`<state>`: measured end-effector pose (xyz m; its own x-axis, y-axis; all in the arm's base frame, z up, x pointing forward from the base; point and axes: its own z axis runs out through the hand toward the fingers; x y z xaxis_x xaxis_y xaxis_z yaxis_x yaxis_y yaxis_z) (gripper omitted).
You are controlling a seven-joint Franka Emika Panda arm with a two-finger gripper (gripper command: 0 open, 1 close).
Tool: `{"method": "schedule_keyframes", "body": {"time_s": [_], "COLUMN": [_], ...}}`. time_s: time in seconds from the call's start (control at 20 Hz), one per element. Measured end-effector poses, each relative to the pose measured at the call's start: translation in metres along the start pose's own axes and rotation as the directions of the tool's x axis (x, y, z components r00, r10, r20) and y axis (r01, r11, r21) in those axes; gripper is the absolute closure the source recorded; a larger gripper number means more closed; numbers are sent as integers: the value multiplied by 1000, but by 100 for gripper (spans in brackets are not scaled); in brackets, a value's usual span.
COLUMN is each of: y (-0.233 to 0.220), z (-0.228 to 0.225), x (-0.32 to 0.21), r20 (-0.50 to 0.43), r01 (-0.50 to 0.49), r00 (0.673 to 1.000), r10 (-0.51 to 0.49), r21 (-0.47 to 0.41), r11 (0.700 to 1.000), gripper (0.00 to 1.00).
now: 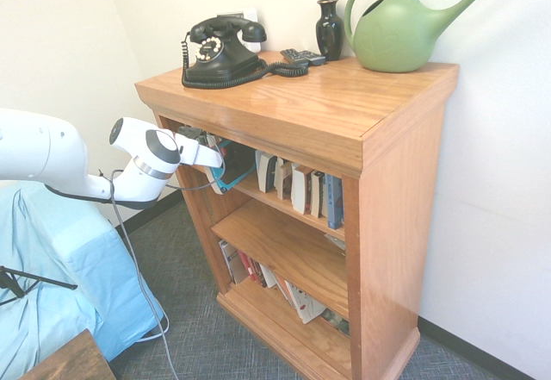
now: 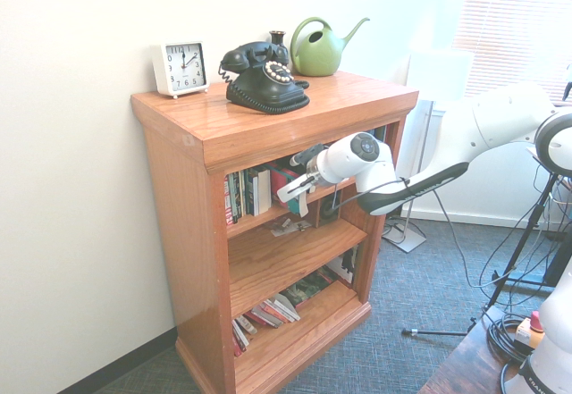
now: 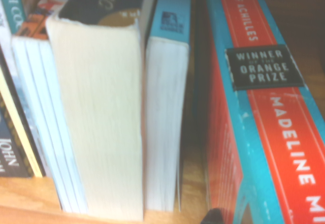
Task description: Organize the shelf
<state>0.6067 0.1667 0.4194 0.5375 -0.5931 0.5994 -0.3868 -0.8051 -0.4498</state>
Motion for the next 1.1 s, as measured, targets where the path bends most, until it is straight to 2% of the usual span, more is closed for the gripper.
{"method": "schedule_keyframes", "body": {"time_s": [0.3,0.35,1.1], "y": [-3,-3,-3], "z": [4,4,4], "x": [-1,-1,-1], "r20": [2,2,4], "r01": [-4,-4,-7], "r00": [1000,1000,1000], "r10": [4,4,7], "r21": [-1,-1,0], "r11": [1000,1000,1000], "gripper": [100,0,0]}}
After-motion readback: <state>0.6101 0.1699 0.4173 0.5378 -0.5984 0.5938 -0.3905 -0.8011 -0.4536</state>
